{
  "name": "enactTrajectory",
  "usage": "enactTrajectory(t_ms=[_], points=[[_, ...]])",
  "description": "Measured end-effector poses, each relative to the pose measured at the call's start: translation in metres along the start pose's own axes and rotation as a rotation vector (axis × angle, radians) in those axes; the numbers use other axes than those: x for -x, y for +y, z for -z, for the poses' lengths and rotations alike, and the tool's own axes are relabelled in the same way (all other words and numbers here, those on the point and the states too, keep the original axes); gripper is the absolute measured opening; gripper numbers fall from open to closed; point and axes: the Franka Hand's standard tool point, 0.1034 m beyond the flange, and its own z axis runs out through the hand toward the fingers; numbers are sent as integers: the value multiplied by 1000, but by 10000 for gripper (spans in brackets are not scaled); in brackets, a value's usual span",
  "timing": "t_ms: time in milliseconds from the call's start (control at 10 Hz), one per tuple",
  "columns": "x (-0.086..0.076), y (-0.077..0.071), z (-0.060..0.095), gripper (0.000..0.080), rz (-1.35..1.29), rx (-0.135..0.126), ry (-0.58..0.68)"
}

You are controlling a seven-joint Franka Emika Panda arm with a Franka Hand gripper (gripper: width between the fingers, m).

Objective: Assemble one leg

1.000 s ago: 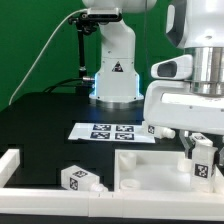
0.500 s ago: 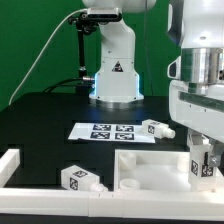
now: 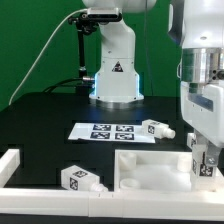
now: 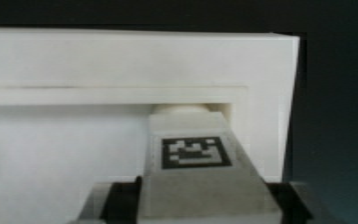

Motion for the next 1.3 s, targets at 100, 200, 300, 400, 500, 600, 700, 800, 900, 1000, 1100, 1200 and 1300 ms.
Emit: enactTrajectory(t_ms=[100, 200, 300, 400, 500, 600, 700, 800, 900, 1000, 1100, 1200, 1300], points=[[-2, -1, 0, 285, -123, 1, -8], [-7, -2, -1, 285, -224, 2, -11], [-12, -3, -2, 285, -295, 4, -27], [-14, -3, -2, 285, -308, 4, -30], [-14, -3, -2, 285, -307, 4, -30], [-14, -3, -2, 299, -281, 4, -30], [-14, -3, -2, 299, -279, 4, -30], [-13, -2, -1, 505, -277, 3, -31], [-4, -3, 7, 505, -263, -4, -42], [4, -8, 25, 617, -238, -23, -66], [5, -10, 35, 640, -237, -33, -78], [6, -10, 36, 640, -237, -33, -79], [5, -10, 35, 648, -236, -32, -78]])
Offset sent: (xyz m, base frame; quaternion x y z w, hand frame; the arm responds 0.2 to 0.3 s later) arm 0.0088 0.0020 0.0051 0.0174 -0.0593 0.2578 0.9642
